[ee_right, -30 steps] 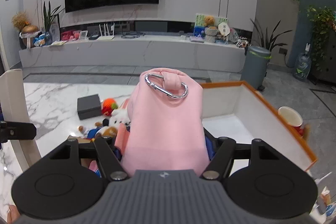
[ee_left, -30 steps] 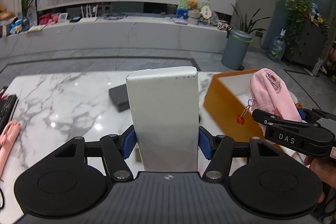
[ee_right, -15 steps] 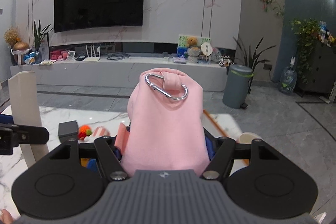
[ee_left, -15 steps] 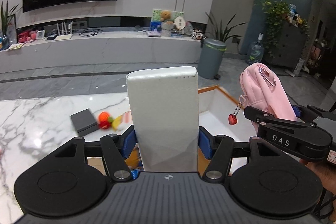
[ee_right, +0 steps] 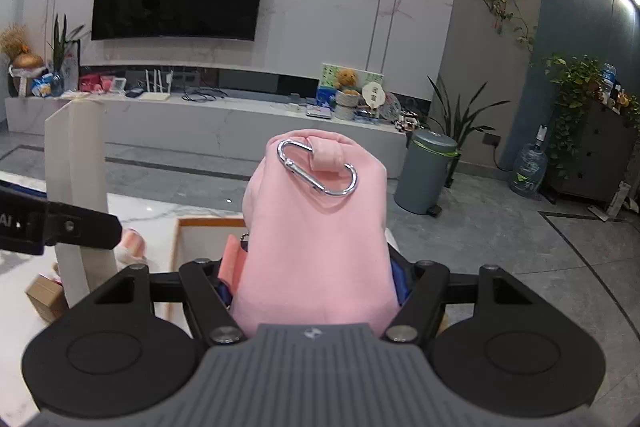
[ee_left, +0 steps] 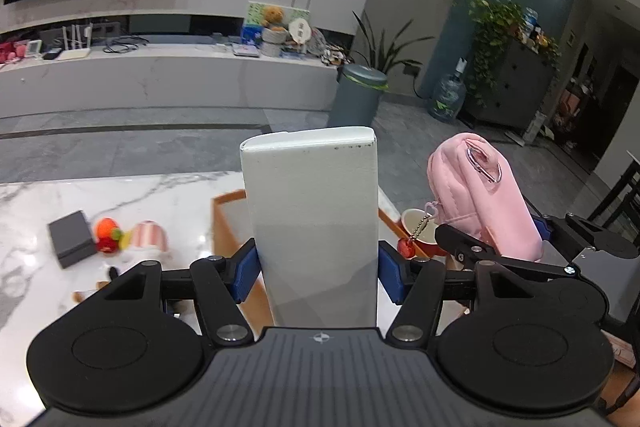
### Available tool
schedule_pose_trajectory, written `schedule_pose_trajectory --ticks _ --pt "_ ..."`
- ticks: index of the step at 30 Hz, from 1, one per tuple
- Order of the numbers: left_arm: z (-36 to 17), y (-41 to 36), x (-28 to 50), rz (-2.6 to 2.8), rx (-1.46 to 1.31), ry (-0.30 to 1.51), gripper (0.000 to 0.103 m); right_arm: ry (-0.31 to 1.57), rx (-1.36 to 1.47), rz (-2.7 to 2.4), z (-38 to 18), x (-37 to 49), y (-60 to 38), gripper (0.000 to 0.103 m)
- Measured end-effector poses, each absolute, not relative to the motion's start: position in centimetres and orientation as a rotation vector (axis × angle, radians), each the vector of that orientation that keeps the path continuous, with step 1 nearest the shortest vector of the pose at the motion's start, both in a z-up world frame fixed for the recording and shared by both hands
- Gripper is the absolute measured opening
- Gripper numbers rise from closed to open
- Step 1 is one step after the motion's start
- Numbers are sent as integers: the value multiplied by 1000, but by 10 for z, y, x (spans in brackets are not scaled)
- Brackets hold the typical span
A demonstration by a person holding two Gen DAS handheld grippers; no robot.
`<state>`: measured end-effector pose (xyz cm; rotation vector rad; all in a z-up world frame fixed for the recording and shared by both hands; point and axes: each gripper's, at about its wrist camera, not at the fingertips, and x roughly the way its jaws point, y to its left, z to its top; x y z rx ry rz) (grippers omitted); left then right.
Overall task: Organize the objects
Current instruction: 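Lift the white box with the left tool while the right tool carries the pink pouch, then lower the white box into the orange box while the right tool releases the pouch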
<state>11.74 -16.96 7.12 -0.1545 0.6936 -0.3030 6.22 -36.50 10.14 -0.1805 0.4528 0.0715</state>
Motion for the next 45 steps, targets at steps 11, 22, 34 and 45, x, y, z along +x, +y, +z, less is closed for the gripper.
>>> schedule_pose_trajectory --ticks 11,22,34,45 --pt "36 -225 153 -342 -116 860 70 512 -211 114 68 80 -401 69" --pt "-2 -260 172 -323 -36 1006 70 656 -319 321 13 96 -424 69" --pt "-31 -256 194 -248 -70 1169 70 912 -353 386 -4 142 -420 70" --pt "-48 -272 191 -253 40 1255 70 1047 -458 404 -31 169 -413 71"
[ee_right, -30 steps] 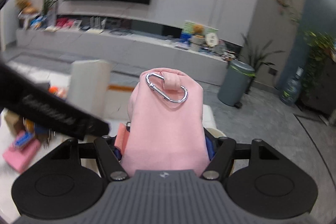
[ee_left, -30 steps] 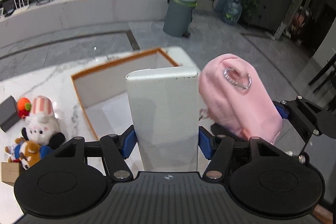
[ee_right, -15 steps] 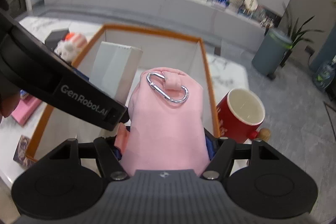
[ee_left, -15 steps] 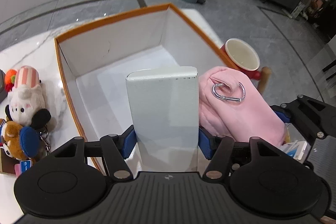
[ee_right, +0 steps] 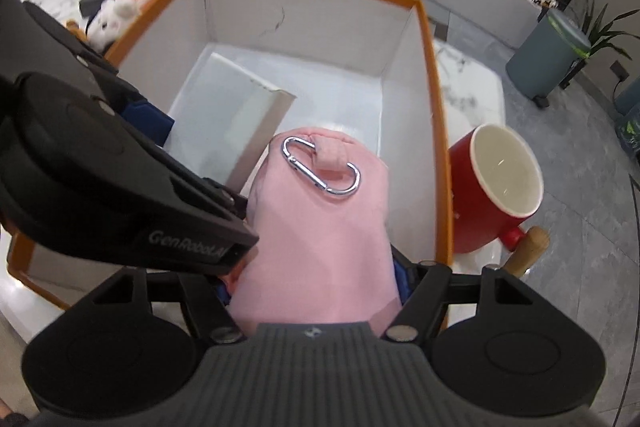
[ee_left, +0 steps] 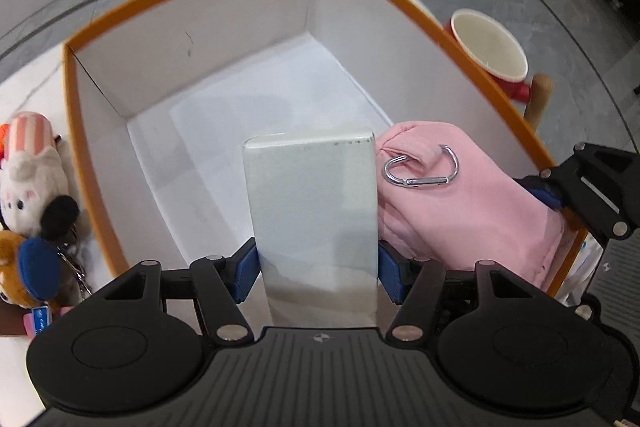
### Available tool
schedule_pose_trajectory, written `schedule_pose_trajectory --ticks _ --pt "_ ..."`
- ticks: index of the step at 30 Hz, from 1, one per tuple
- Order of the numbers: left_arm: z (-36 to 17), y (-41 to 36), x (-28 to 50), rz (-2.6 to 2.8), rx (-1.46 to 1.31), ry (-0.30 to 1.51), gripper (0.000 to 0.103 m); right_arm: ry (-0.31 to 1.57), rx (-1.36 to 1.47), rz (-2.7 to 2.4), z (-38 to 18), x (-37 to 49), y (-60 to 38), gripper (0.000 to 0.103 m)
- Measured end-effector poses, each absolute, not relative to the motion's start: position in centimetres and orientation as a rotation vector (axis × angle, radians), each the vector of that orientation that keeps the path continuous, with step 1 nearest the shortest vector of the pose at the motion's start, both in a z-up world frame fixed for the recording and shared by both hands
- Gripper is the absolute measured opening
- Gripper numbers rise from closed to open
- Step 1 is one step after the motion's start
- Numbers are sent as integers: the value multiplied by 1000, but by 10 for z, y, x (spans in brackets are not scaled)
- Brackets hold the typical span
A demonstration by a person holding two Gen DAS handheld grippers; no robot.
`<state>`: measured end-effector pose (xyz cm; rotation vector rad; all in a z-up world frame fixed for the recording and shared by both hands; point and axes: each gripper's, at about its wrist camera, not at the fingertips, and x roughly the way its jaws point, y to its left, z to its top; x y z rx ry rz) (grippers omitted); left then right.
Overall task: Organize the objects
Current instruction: 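Lower the white box into the orange box while the right tool releases the pouch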
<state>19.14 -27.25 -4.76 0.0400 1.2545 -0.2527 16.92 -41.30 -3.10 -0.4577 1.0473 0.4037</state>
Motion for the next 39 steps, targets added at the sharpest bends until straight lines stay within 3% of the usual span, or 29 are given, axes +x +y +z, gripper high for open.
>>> schedule_pose_trajectory --ticks 7,12,15,19,39 --pt "-48 -274 194 -233 30 1294 72 1014 -528 415 -40 164 -408 76" --pt "-36 -278 197 -268 -27 1272 89 997 -553 400 -41 162 -406 80" --pt "-31 -280 200 -270 -25 1260 89 996 -546 390 -39 160 -406 81" --pt "-25 -275 203 -271 -41 1245 89 984 -524 394 -31 156 -408 90" --pt "38 -229 181 -241 -89 1106 90 815 -473 332 48 122 -378 91"
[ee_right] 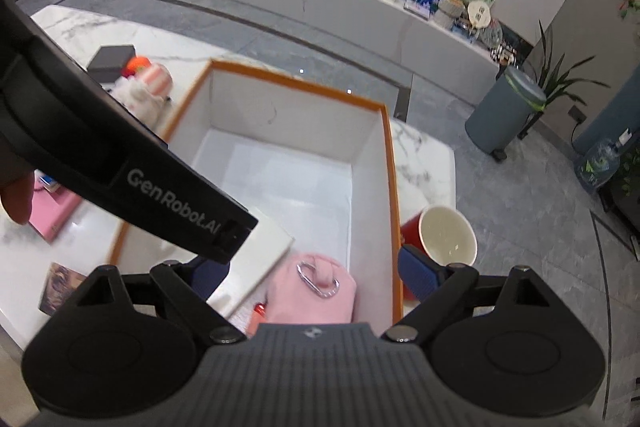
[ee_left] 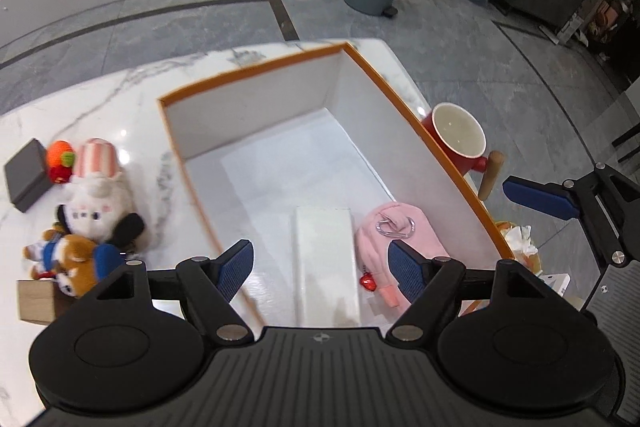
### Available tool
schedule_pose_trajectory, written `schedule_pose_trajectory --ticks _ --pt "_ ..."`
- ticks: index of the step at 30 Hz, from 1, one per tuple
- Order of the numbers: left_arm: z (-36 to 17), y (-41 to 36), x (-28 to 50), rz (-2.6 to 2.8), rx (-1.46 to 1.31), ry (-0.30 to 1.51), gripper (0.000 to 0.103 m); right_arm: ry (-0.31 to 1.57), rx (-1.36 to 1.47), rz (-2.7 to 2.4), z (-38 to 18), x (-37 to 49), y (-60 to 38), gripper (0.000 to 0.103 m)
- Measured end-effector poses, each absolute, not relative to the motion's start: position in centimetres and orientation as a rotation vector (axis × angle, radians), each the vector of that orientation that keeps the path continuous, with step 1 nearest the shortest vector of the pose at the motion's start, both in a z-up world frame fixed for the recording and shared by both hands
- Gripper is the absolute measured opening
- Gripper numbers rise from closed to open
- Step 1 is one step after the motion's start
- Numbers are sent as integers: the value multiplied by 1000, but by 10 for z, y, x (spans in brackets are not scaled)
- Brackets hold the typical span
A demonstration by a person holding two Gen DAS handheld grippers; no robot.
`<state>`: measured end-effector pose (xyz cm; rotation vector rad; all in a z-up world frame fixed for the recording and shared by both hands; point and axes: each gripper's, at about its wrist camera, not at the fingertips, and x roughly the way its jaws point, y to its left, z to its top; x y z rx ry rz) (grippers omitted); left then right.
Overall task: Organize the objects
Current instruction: 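Lower the white box into the orange box while the right tool releases the pouch, then move the left tool toward the brown cube while the right tool approaches the card box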
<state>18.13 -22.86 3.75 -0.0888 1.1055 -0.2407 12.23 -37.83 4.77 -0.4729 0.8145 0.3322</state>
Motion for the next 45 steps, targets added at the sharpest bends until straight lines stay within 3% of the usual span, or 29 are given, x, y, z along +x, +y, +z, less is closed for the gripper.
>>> schedule_pose_trajectory --ticks 19,45 --pt "67 -98 139 -114 -165 1030 90 724 -625 425 87 75 -293 93" --pt "-27 29 120 -32 -217 1130 90 849 -915 645 -20 47 -196 94"
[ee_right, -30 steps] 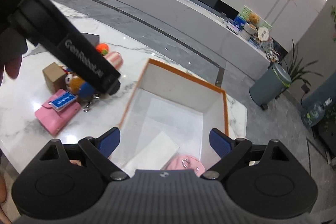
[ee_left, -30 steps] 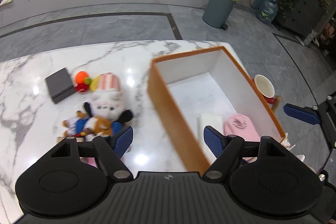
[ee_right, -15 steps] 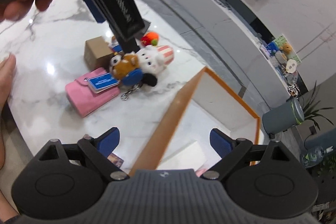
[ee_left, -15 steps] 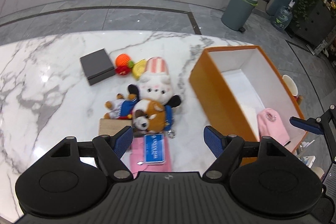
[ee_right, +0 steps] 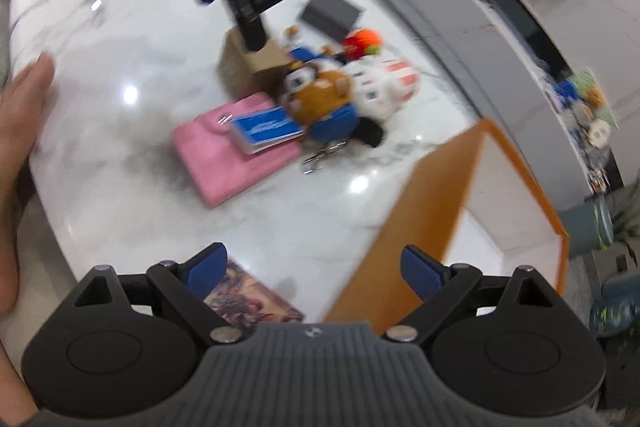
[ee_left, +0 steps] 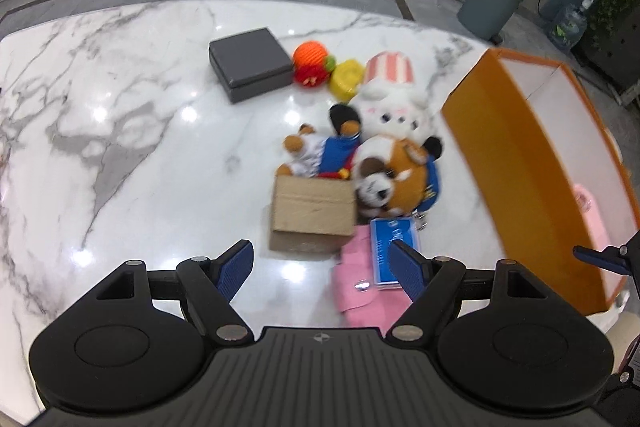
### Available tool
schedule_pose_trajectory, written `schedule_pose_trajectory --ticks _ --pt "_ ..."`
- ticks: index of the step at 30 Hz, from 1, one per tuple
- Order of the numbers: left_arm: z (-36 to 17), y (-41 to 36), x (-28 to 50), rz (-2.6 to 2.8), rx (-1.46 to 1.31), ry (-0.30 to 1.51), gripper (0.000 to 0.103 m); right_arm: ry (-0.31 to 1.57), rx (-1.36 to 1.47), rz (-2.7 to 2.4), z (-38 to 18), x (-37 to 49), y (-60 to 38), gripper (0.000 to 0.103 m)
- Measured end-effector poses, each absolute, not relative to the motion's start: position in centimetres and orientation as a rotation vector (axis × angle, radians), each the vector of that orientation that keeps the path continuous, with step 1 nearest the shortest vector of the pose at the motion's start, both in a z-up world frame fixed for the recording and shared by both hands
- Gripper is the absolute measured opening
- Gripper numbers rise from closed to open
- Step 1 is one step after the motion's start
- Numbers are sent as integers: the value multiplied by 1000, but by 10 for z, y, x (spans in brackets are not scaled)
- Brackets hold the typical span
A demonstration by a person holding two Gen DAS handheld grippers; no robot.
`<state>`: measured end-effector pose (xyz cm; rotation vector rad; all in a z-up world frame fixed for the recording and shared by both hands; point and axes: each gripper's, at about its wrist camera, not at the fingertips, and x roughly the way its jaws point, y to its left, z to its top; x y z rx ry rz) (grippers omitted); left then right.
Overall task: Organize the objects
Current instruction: 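Move the left tool toward the brown cube while the right tool approaches the card box, then grasp the brown cardboard cube with the left tool while the right tool grasps the card box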
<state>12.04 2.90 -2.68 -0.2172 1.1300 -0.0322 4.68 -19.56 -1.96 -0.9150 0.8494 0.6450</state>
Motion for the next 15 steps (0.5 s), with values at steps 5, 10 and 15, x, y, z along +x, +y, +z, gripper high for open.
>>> schedule_pose_trajectory --ticks 5,10,15 --pt "-46 33 123 -60 -196 1146 90 908 -1033 732 -52 41 -190 94" --pt "-61 30 130 -66 -176 1152 90 954 -1120 801 -71 39 -193 94" --pt "-71 30 136 -94 -196 1138 90 985 -1153 852 -80 42 -193 99"
